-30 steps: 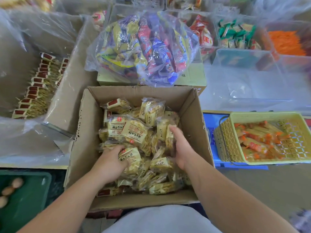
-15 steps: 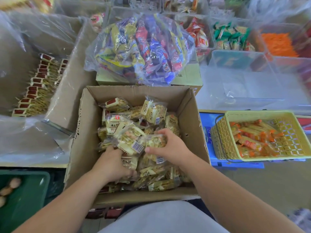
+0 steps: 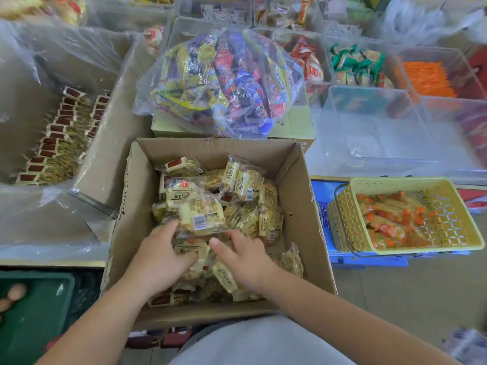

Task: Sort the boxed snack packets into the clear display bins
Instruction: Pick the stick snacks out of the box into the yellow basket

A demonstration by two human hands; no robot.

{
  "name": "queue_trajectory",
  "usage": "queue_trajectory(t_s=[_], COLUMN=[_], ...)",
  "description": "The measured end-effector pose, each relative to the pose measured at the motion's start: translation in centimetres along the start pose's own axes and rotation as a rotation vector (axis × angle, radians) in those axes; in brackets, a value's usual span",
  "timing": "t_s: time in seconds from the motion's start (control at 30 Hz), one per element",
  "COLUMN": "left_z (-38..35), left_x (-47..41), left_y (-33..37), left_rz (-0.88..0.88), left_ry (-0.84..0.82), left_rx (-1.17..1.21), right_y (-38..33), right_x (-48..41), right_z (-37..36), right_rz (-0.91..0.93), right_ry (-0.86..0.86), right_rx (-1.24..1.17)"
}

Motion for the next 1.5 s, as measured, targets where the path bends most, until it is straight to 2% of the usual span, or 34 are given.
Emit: queue_trajectory(t_s=[0.13, 0.2, 0.23, 0.3, 0.4, 0.43, 0.5, 0.53, 0.63, 0.7, 0.77, 0.83, 0.9, 1.1, 1.33, 1.5], left_z=[1.0, 0.9, 0.6, -0.6, -2.7, -3.0, -3.0, -2.8, -2.0, -1.2, -0.7, -0.4, -0.1, 0.0, -1.5, -2.5], left_x=[0.1, 0.6, 0.8, 1.1, 0.6, 0.4, -0.2, -0.4, -1.0, -1.1, -1.0, -0.8, -0.5, 0.0, -0.4, -1.1], left_y=[1.2, 2.4, 3.0, 3.8, 3.7, 3.6, 3.2, 3.0, 1.9, 1.5, 1.2, 1.0, 0.8, 0.6, 2.7, 4.2], left_rz=[0.027, -0.112, -0.209, -0.357, -0.469, -0.481, -0.481, -0.477, -0.483, -0.483, -0.472, -0.437, -0.388, -0.343, -0.231, -0.208], left_ry=[0.189, 0.232, 0.201, 0.02, -0.218, -0.234, -0.221, -0.213, -0.175, -0.156, -0.146, -0.155, -0.172, -0.119, -0.059, -0.038], left_rx=[0.155, 0.099, 0.028, -0.153, -0.459, -0.5, -0.526, -0.53, -0.532, -0.556, -0.593, -0.635, -0.672, -0.685, -0.706, -0.691], right_y=[-1.1, -1.1, -1.0, -0.2, 1.0, 1.6, 3.5, 4.5, 6.7, 6.9, 6.9, 6.7, 6.7, 6.2, 6.1, 5.6], right_x=[-0.5, -0.7, -0.8, -1.2, -1.6, -1.9, -2.9, -3.4, -4.7, -5.5, -6.3, -6.8, -6.9, -7.0, -6.7, -6.6], right_z=[-0.4, 0.1, 0.3, 0.6, 1.6, 2.0, 2.8, 3.1, 3.2, 2.8, 2.1, 1.7, 1.6, 0.9, 0.4, -0.1], right_rz=[0.046, 0.058, 0.049, 0.012, -0.097, -0.13, -0.222, -0.276, -0.408, -0.434, -0.443, -0.49, -0.525, -0.468, -0.414, -0.371], right_ry=[0.015, 0.01, 0.001, -0.049, -0.056, 0.017, 0.188, 0.221, 0.06, -0.028, -0.029, 0.014, 0.063, -0.043, 0.037, 0.007], right_rx=[-0.115, -0.308, -0.404, -0.617, -0.894, -0.869, -0.656, -0.537, -0.051, 0.135, 0.04, -0.265, -0.437, -0.364, -0.377, -0.398])
Point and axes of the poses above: each hand's wrist, its own x-axis away from the middle knuckle, its own z-axis out of the back of the hand, y = z × x, the point moved 1 cm from there along -x, towards the middle knuckle, and after that the axes turned 5 degrees about -z, right-handed, at the moved point
